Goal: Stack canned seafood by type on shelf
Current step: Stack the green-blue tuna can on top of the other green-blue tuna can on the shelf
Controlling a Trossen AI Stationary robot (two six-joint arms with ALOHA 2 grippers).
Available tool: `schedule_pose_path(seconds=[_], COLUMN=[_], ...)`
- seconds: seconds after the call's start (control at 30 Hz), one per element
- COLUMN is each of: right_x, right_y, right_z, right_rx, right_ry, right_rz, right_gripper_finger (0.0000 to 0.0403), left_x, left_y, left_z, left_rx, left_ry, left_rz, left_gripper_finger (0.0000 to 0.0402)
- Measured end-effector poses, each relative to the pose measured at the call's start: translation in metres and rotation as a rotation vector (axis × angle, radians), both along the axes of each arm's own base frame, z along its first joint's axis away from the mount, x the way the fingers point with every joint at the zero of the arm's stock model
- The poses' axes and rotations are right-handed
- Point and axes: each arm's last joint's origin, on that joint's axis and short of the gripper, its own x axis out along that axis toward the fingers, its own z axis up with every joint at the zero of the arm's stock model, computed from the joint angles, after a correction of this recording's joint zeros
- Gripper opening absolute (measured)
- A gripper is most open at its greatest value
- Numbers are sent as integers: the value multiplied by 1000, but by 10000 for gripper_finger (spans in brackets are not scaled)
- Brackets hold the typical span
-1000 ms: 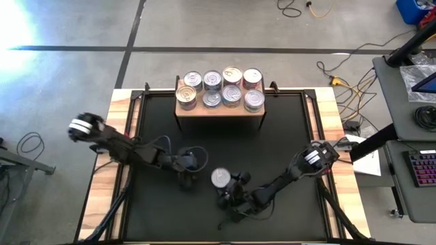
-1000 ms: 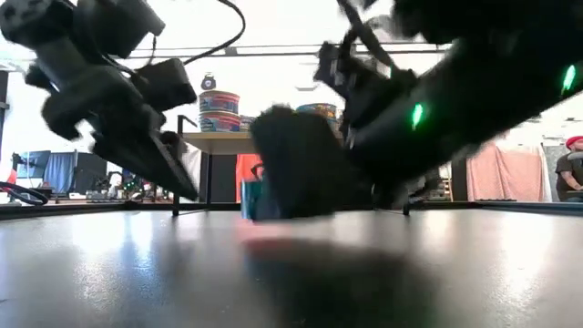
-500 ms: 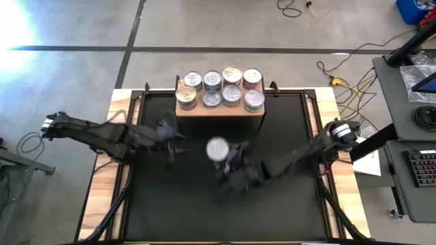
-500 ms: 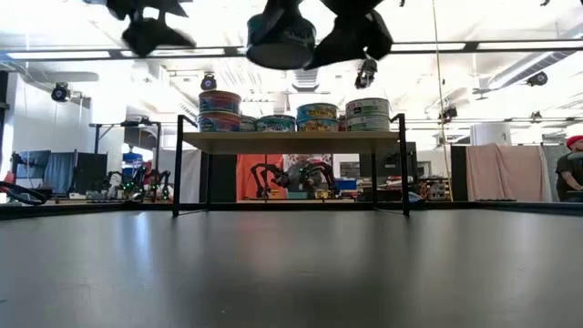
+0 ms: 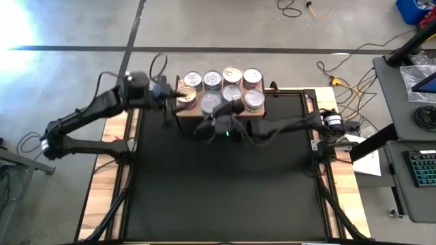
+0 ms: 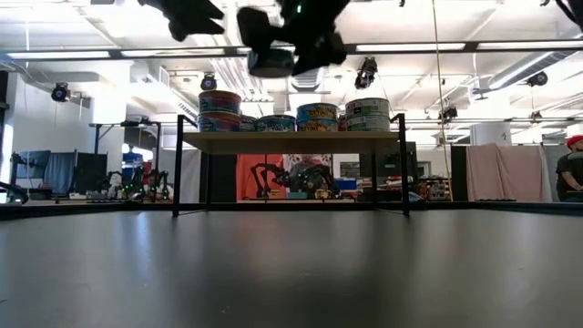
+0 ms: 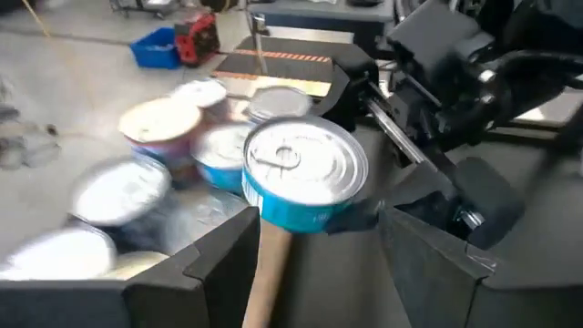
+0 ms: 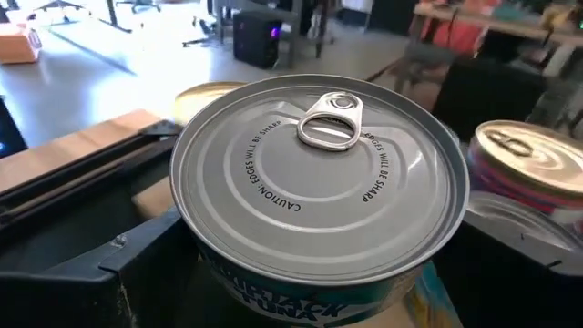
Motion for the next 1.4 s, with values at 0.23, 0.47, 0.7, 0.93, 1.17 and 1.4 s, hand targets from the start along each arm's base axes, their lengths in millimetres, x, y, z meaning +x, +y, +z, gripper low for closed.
schedule_pose_path(seconds=[0.23,0.47,0.7,0.93,1.17,1.4], right_x=[8,7,7,11,10,8], right_y=[-64,-84,-82,-78,-85,-97], right_z=[-13,-13,-16,-23,-15,-8], right_rx=[144,146,127,116,54,27], right_ry=[-42,-39,-3,32,156,182], right_rz=[54,11,20,26,48,38], right_gripper_finger=[371,371,371,370,370,370], left_x=[18,38,63,72,80,87], left_y=[60,114,137,145,154,150], left_z=[8,-12,-19,-18,-24,-33], left_rx=[51,119,70,90,55,-14], left_ry=[25,105,107,100,110,124], left_rz=[-173,-166,-209,-222,-175,-172], left_gripper_finger=[212,190,129,51,5,0])
